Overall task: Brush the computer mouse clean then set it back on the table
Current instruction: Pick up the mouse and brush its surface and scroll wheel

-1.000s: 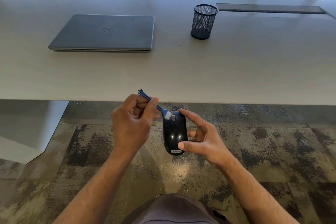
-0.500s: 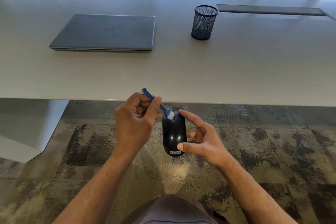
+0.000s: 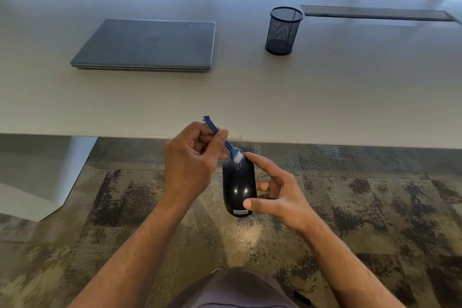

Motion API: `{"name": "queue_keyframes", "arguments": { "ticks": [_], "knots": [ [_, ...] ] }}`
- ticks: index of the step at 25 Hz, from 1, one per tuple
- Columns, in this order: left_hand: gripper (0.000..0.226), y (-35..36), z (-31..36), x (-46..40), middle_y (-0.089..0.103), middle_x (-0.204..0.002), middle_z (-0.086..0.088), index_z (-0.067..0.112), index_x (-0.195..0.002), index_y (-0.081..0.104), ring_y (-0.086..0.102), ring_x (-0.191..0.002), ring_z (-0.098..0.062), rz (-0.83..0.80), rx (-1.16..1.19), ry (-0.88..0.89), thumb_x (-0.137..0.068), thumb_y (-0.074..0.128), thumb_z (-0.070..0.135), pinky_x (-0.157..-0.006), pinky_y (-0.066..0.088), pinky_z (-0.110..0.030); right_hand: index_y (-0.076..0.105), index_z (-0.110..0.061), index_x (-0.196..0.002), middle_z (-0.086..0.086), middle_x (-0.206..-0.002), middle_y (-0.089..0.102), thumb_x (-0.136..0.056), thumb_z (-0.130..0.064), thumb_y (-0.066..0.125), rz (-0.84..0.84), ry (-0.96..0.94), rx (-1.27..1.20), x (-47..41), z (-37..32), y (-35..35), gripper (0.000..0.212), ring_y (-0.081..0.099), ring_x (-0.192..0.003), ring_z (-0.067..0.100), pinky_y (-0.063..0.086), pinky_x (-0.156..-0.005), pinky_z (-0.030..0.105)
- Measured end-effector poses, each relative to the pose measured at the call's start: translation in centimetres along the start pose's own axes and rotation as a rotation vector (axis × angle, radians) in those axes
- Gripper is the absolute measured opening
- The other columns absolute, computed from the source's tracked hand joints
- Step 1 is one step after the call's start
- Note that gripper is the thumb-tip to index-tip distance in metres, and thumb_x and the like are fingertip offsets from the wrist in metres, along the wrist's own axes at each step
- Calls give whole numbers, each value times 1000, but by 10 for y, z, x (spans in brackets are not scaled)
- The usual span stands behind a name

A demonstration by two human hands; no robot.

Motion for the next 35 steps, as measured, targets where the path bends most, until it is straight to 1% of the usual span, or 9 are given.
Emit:
{"name": "queue_keyframes", "arguments": {
  "ticks": [6, 9, 12, 19, 22, 25, 28, 31, 35],
  "knots": [
    [9, -13, -14, -7, 72, -71, 7, 26, -85, 64, 71, -59, -1, 46, -60, -57, -92, 71, 25, -51, 56, -17, 47, -21, -148, 9, -156, 43, -69, -2, 84, 13, 14, -16, 1, 1, -4, 89, 70, -109, 43, 55, -88, 69],
    [8, -6, -9, -6, 73, -73, 7, 26, -86, 65, 72, -60, -3, 12, -8, -44, -92, 70, 26, -52, 56, -17, 47, -19, -148, 10, -155, 43, -71, 4, 82, 2, 11, -6, 1, 0, -1, 88, 70, -109, 43, 55, -87, 69],
    [7, 2, -10, -4, 72, -72, 5, 23, -88, 65, 72, -61, -4, -2, -17, -47, -93, 70, 25, -54, 59, -23, 47, -19, -148, 9, -155, 43, -72, 8, 80, -16, 5, -4, 0, -1, 4, 87, 71, -109, 42, 56, -87, 68],
    [10, -14, -25, -11, 74, -73, 5, 19, -90, 65, 73, -61, -7, 19, 1, -141, -92, 70, 27, -55, 60, -26, 46, -17, -149, 5, -156, 41, -68, -7, 85, 7, 9, -37, 4, 0, 1, 90, 69, -111, 43, 55, -89, 69],
    [8, -2, -23, -7, 75, -77, 5, 18, -92, 66, 74, -62, -13, -43, 80, -153, -92, 69, 26, -57, 61, -28, 48, -20, -148, 8, -156, 42, -69, -6, 85, 0, 13, -49, 3, 1, 4, 89, 70, -110, 43, 56, -87, 68],
    [9, -5, -30, -5, 75, -76, 3, 16, -92, 66, 74, -63, -14, -28, 63, -193, -92, 69, 24, -59, 62, -33, 49, -22, -148, 10, -156, 43, -69, -6, 85, 1, 14, -54, 3, 0, 4, 88, 70, -110, 43, 56, -88, 66],
    [7, -15, -32, -8, 75, -75, 5, 19, -90, 66, 74, -62, -13, -3, 64, -201, -92, 69, 24, -59, 62, -32, 48, -23, -148, 11, -156, 43, -70, -2, 84, 3, 13, -38, 5, -1, 1, 88, 71, -110, 41, 58, -89, 62],
    [9, -12, -26, -8, 75, -76, 3, 18, -90, 66, 74, -62, -16, -34, 119, -176, -91, 70, 26, -59, 62, -30, 48, -22, -147, 12, -155, 44, -71, 7, 80, 18, 13, -28, 5, -1, 0, 87, 71, -109, 42, 57, -89, 65],
    [14, 2, -26, -1, 75, -75, -1, 14, -90, 66, 74, -61, -19, -103, 163, -192, -87, 71, 27, -58, 61, -29, 48, -21, -147, 17, -153, 46, -71, 9, 79, 29, 20, -44, 5, -1, 0, 87, 71, -109, 44, 55, -89, 68]
  ]
}}
Point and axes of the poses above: each hand's wrist, its own x-axis away from the middle knuckle, its own y-axis out of the palm, z = x × y, the point moved 10 cm from there along -x, towards the middle knuckle
